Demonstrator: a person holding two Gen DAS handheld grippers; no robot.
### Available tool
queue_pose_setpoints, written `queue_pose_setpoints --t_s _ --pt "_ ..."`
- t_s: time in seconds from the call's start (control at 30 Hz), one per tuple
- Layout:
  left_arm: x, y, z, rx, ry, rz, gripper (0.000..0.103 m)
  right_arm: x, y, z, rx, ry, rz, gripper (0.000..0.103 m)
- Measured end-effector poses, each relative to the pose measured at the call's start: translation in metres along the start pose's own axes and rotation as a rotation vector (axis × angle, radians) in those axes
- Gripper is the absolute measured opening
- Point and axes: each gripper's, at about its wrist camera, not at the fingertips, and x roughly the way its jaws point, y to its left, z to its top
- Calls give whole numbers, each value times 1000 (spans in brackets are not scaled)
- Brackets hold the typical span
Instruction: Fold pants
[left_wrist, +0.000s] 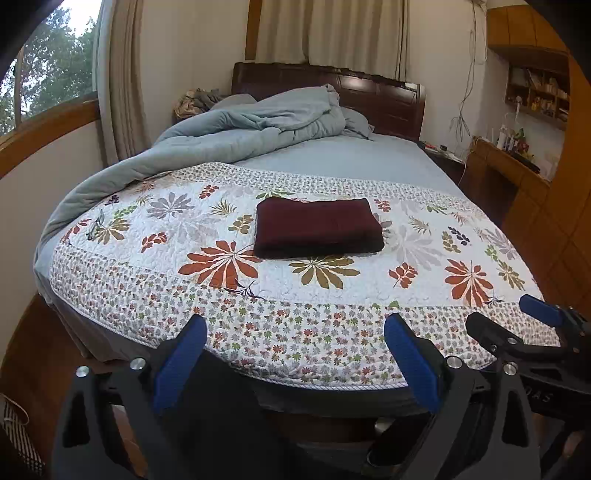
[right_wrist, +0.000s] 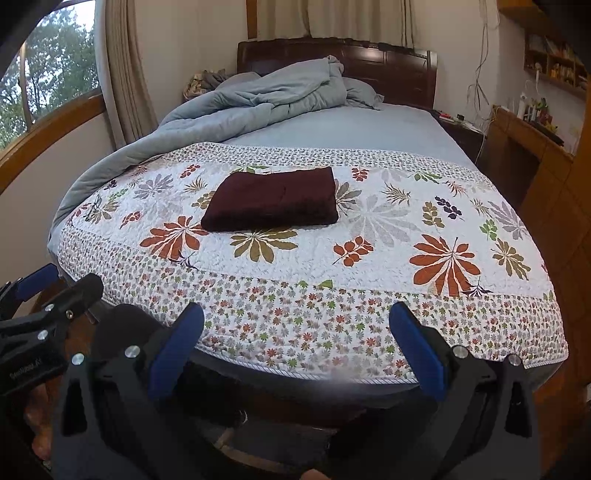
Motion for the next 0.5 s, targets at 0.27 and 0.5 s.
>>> queue_pose_setpoints --t_s 0.27,0.5 --pt "-9 2 2 5 -23 20 97 -6 3 3 -4 -17 -1 100" --pt "-13 5 4 -7 -31 22 97 -9 3 4 -6 -25 -9 100"
